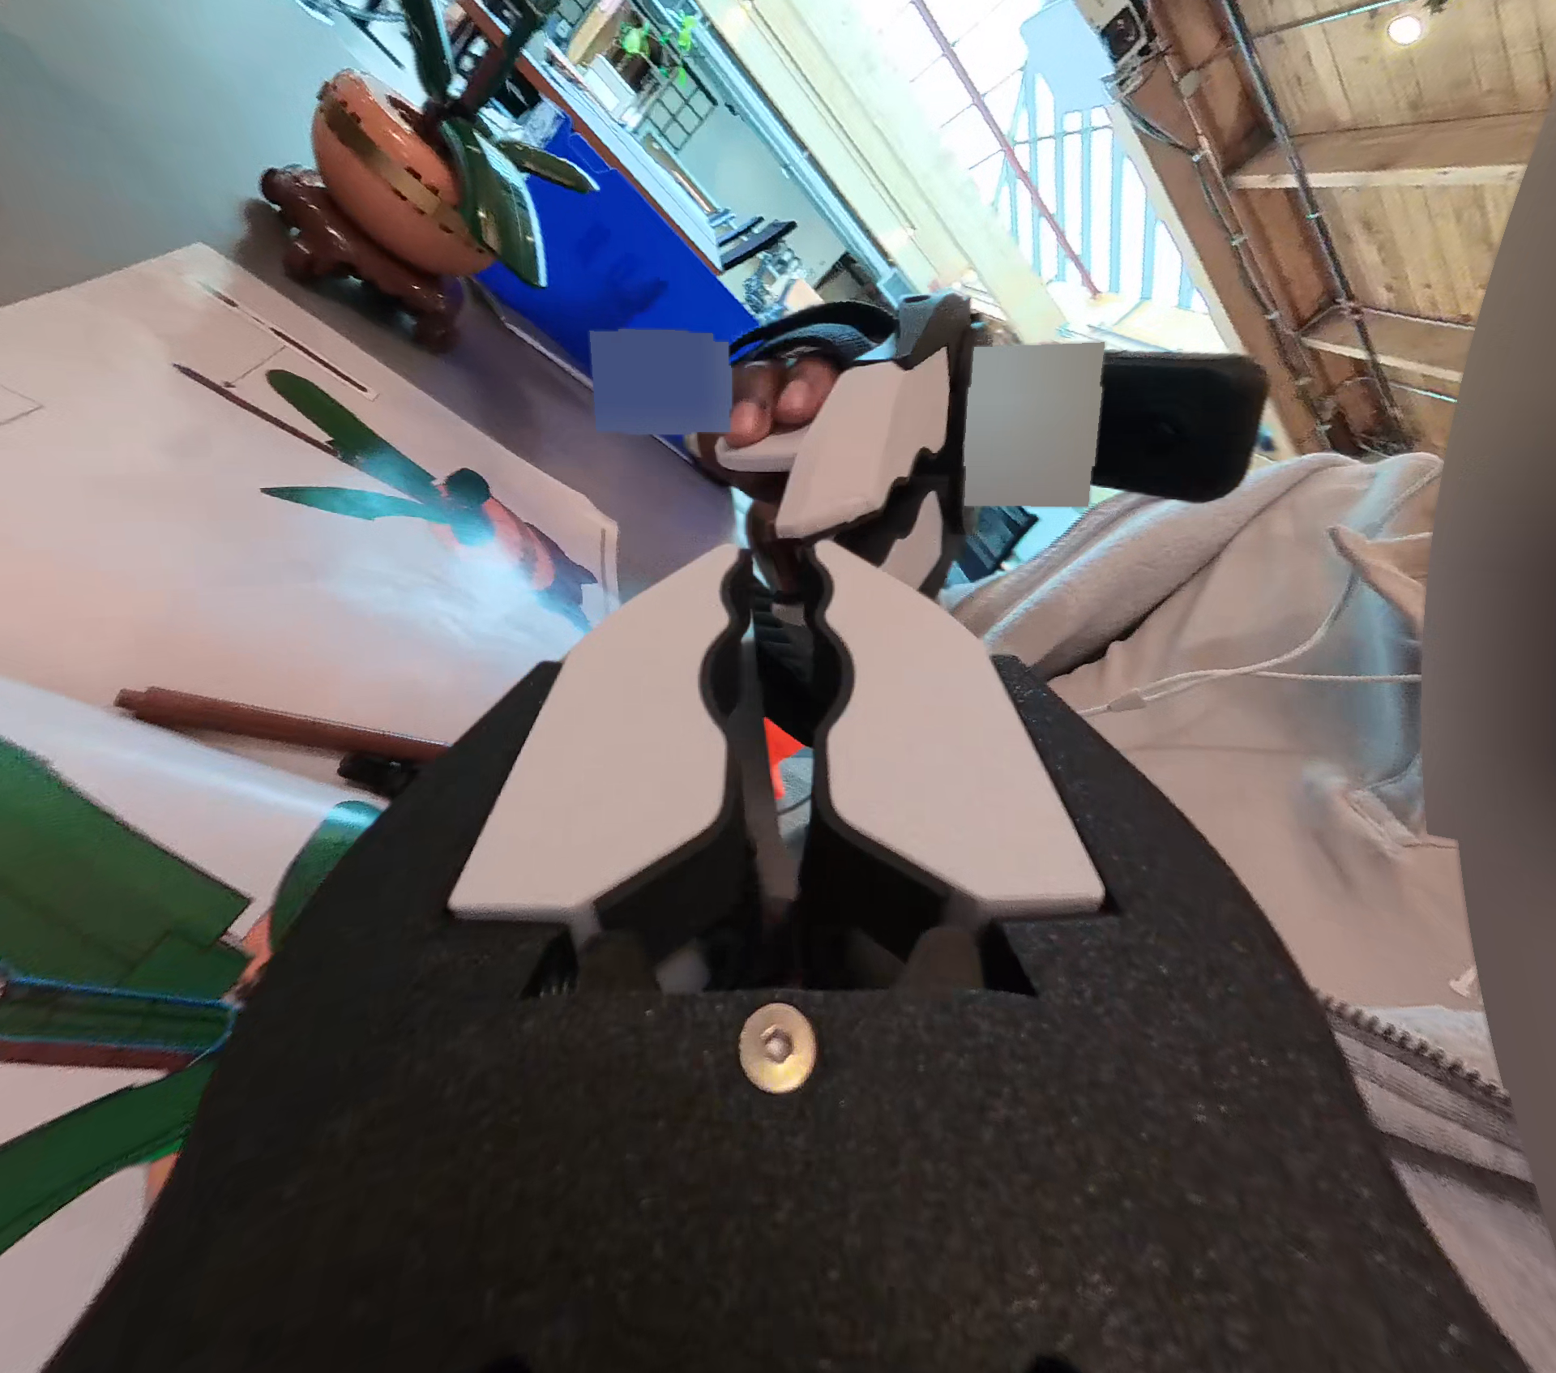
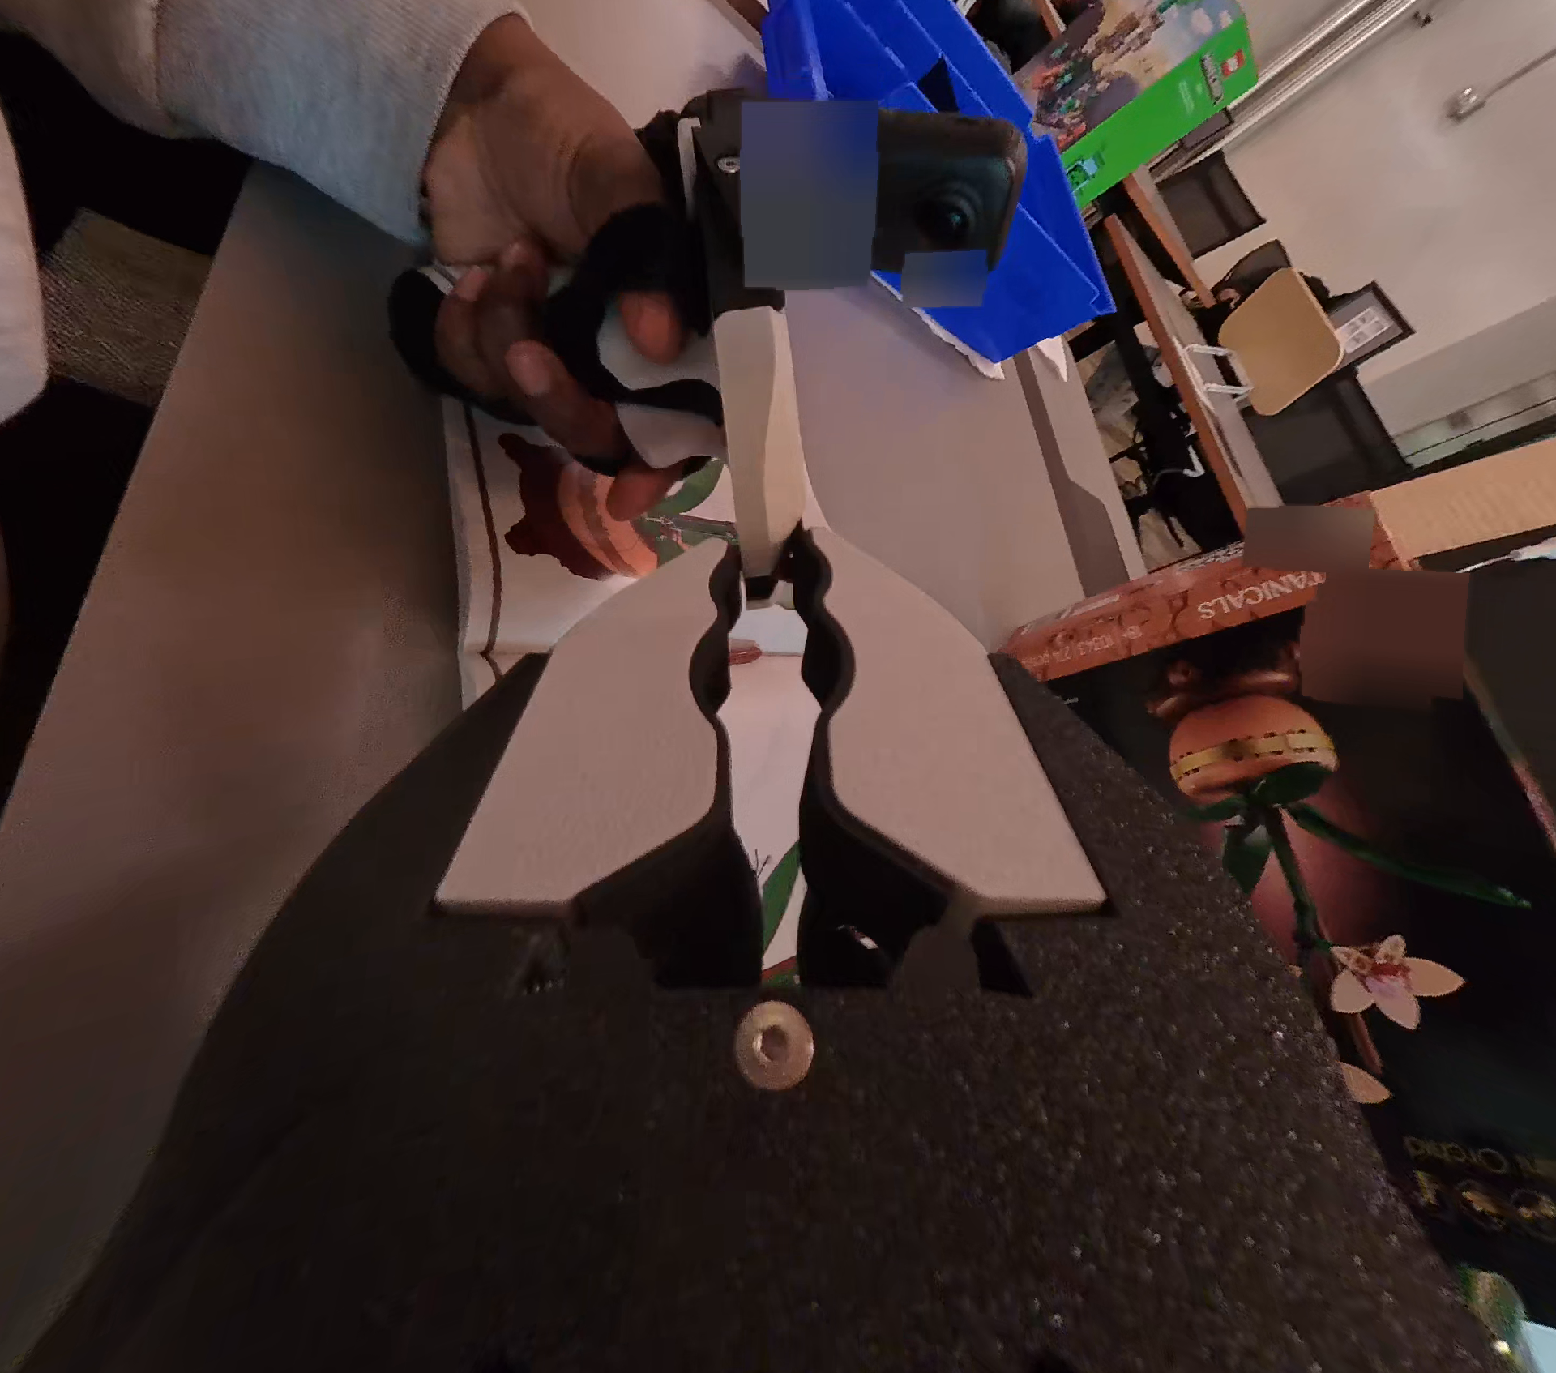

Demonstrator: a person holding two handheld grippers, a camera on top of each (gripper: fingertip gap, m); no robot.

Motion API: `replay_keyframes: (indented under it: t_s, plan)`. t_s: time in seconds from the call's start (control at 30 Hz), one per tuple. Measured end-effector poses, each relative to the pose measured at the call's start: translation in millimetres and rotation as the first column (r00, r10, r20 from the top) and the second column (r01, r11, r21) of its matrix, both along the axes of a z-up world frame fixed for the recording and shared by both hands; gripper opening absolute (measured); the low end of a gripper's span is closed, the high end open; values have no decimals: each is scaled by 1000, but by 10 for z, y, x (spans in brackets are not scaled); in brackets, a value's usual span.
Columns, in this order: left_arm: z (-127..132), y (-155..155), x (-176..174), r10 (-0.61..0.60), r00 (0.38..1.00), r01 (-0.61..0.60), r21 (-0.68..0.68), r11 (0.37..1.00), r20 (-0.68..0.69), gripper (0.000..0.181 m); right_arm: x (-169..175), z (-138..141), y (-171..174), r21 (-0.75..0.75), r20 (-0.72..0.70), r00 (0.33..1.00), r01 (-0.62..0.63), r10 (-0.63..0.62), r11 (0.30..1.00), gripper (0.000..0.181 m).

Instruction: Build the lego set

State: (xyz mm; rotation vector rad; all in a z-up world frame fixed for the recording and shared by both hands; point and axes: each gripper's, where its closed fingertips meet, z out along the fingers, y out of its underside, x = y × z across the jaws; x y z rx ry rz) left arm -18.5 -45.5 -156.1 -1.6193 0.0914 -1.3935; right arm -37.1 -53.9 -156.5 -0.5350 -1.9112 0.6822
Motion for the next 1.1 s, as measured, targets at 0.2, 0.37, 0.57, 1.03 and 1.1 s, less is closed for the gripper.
replay_keyframes:
  t_s: [0.2,0.37,0.57,1.03,1.1]
  plan:
    - [-1,-66,28,-50,997,51,25,998,-56,4,55,42,-38,-92,24,998,-51,53,994,20]
    - [40,-284,122,-240,958,245,16,969,-158,4,272,170,-56,-176,102,954,-262,282,949,16]
    - [66,-392,281,-398,900,398,-38,917,-177,4,297,168,-227,-93,225,867,-436,446,895,12]
    - [227,-148,342,-345,918,355,22,935,-196,8,495,257,-29,-96,282,892,-340,353,935,4]
    - [227,81,281,-221,931,251,70,965,-292,17,665,365,278,-26,313,923,-226,223,974,4]
